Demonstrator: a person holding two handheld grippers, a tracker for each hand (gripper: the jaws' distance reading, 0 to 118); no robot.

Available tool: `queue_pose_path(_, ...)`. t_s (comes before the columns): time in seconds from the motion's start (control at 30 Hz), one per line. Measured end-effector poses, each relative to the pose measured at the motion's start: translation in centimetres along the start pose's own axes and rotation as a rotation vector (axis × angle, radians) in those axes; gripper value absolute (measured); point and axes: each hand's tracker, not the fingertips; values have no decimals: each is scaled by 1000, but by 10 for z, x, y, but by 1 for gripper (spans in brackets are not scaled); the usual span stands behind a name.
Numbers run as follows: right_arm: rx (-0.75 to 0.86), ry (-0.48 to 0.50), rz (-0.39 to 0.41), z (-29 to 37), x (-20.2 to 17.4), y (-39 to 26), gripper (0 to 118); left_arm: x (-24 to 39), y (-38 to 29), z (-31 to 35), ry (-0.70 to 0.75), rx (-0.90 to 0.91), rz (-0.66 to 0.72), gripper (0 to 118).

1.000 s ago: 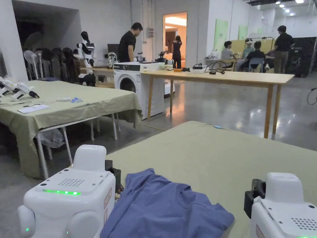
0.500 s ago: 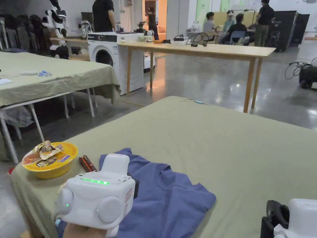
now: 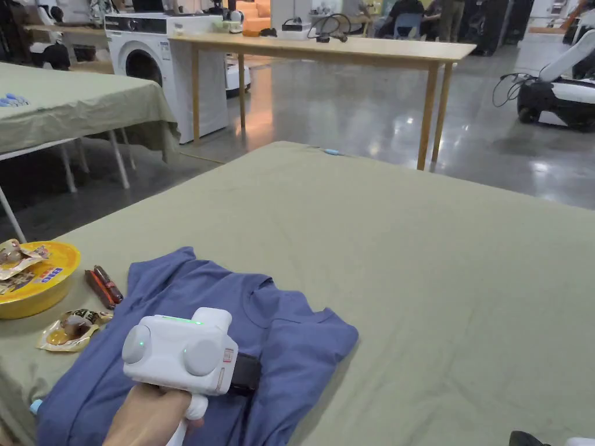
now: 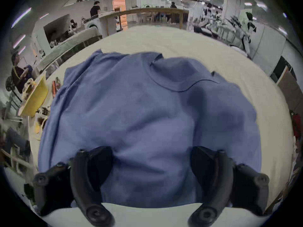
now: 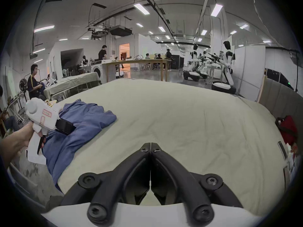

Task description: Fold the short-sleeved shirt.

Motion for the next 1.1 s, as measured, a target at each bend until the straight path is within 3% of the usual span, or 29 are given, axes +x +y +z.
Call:
queue_pose_path(0.03,-3,-4,0,4,4,-2,1,1,0,3,24,24,-38,90)
queue_pose_path(0.07,-2,-15,3,12,9,-5,1,6,1,8,14,47,-74,66)
queue_pose_path(0.1,1,-31,1,19,15,-7,1,9,3,18,21,64,-59,18)
queue_pose_path(0.13,6,-40,-5,25,20,-8,1,11,6,26,46,103,-72,0)
queue_pose_path(0.17,14,-47,-19,34,28,-9,1,13,10,30,77,117,-72,0)
queue_pose_path(0.33,36,-117,-41,77,61,-19,1,31,27,88,-33,195,-97,0)
queue_pose_path(0.5,61,-178,-104,116,95,-27,1,94,47,150,-103,309,-242,0)
queue_pose_path(0.87,87,-369,-186,176,160,-44,1,340,67,231,-530,433,-491,0)
queue_pose_path(1.1,73,-470,-248,184,198,-53,1,488,40,210,-741,327,-612,0)
